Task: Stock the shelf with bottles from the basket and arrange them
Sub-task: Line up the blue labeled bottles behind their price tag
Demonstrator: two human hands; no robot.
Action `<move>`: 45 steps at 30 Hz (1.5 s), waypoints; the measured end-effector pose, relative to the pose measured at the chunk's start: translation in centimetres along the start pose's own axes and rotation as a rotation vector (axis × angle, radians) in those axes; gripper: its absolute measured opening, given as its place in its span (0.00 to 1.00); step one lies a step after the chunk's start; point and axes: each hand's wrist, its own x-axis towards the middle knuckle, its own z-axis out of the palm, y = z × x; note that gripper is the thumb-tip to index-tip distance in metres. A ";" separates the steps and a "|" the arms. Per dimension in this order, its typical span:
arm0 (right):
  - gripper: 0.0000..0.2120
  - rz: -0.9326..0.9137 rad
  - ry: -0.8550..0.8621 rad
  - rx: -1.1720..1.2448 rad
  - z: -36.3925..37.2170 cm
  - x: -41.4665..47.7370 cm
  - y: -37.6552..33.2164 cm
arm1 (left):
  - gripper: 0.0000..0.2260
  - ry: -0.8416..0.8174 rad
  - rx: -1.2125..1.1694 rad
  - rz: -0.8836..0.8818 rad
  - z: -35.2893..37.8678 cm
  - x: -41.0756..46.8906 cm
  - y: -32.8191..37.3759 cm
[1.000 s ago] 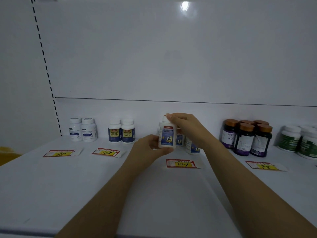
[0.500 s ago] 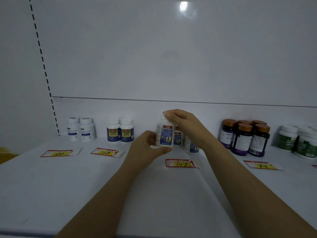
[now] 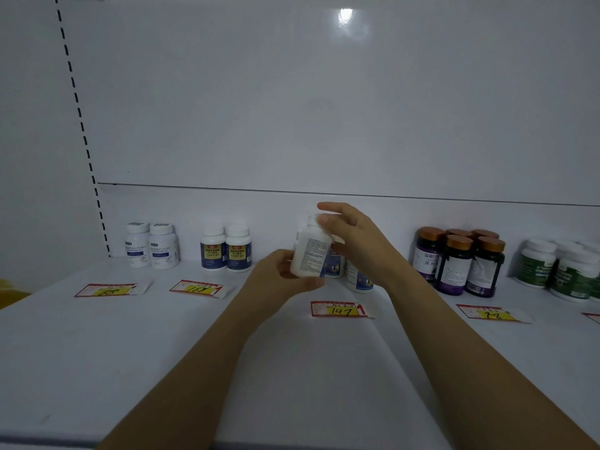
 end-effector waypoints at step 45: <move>0.13 0.078 -0.037 0.212 0.3 0.0 0.3 | 0.23 -0.031 -0.076 -0.044 -0.3 0.0 0.2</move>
